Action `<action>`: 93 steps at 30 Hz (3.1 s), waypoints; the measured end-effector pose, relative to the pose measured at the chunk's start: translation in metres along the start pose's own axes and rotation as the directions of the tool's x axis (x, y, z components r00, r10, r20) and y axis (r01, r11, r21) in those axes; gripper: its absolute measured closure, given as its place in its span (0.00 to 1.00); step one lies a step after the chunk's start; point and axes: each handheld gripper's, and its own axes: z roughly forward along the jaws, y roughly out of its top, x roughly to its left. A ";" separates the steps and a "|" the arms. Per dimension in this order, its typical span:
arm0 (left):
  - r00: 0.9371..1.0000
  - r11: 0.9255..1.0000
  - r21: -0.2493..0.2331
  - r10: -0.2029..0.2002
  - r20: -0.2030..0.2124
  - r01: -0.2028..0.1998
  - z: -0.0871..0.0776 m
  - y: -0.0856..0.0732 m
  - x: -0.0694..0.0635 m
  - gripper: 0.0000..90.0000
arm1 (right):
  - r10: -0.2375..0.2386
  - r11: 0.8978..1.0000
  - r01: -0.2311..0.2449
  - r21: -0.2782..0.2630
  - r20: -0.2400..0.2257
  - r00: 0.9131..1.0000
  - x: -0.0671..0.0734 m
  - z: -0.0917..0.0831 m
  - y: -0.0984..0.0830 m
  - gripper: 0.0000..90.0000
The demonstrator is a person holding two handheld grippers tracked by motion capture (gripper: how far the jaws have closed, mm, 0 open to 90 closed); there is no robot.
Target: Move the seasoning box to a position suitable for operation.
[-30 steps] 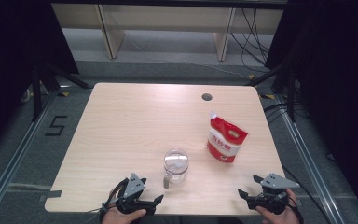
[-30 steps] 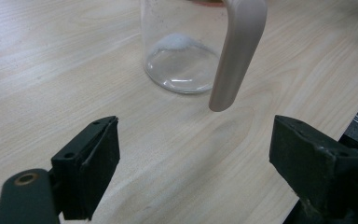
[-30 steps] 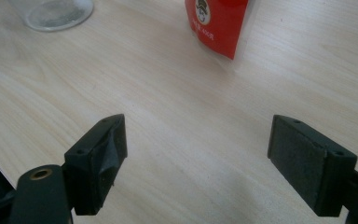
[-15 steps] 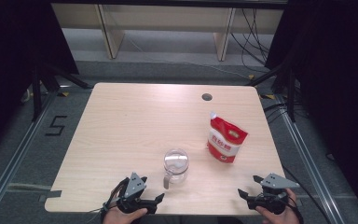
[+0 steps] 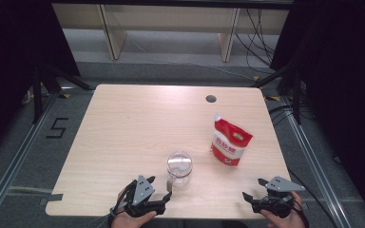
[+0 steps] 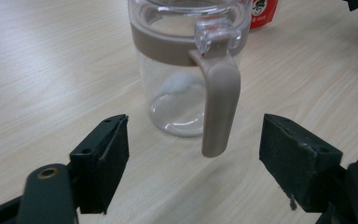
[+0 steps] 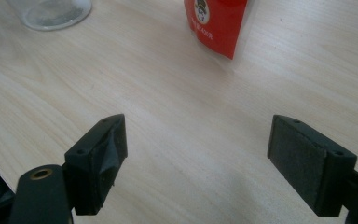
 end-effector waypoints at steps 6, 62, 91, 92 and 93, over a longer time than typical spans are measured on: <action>1.000 1.000 -0.003 0.013 -0.011 -0.013 0.009 0.005 -0.006 0.41 | -0.003 1.000 0.003 -0.002 -0.002 1.000 0.000 0.000 0.000 0.23; 0.985 0.986 0.076 0.143 0.097 -0.150 0.022 0.025 0.064 0.81 | -0.011 1.000 0.011 0.001 -0.014 1.000 0.001 0.002 0.000 0.23; 0.969 0.981 0.041 0.181 0.168 -0.191 0.025 0.024 0.050 0.82 | -0.010 1.000 0.010 0.005 -0.012 1.000 0.001 0.002 0.000 0.23; 0.970 0.982 0.043 0.174 0.168 -0.184 0.024 0.024 0.049 0.82 | -0.011 1.000 0.011 0.005 -0.013 1.000 0.001 0.002 0.000 0.23; 0.967 0.979 0.046 0.188 0.171 -0.199 0.024 0.024 0.048 0.82 | -0.010 1.000 0.011 0.004 -0.013 1.000 0.001 0.002 0.000 0.23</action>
